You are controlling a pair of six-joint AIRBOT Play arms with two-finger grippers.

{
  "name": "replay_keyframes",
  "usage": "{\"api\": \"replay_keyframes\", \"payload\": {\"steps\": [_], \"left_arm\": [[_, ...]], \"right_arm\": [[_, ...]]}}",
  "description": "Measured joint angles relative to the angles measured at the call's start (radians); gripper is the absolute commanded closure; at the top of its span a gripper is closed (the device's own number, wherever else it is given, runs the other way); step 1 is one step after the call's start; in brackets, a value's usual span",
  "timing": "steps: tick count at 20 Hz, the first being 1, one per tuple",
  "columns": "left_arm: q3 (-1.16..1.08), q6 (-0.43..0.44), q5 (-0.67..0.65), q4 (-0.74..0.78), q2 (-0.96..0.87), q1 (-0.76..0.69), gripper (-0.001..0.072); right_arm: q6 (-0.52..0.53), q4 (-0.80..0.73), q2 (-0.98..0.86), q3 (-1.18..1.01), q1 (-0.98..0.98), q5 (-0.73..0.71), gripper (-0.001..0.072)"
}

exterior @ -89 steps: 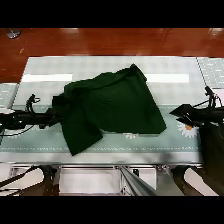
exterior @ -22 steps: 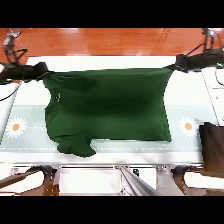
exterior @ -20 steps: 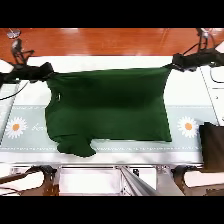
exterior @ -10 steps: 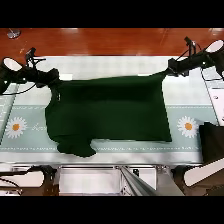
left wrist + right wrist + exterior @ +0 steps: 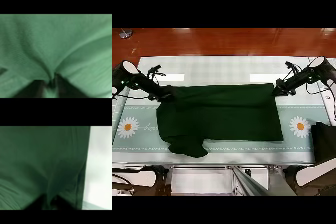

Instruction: Fold the shirts.

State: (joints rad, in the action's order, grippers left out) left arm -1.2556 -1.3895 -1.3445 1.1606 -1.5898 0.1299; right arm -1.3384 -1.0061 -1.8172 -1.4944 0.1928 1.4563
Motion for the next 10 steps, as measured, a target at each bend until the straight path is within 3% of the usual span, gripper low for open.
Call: {"api": "replay_keyframes", "payload": {"steps": [5,10], "left_arm": [[0.031,-0.064,-0.075,0.05,0.062,0.016,0.0004],[0.306,-0.076,-0.072,0.131,0.299,0.145,0.0004]], "right_arm": [[-0.004,-0.02,0.098,0.018,0.045,0.032,0.0089],[0.011,-0.041,0.341,0.27,0.152,-0.073,0.0092]]}}
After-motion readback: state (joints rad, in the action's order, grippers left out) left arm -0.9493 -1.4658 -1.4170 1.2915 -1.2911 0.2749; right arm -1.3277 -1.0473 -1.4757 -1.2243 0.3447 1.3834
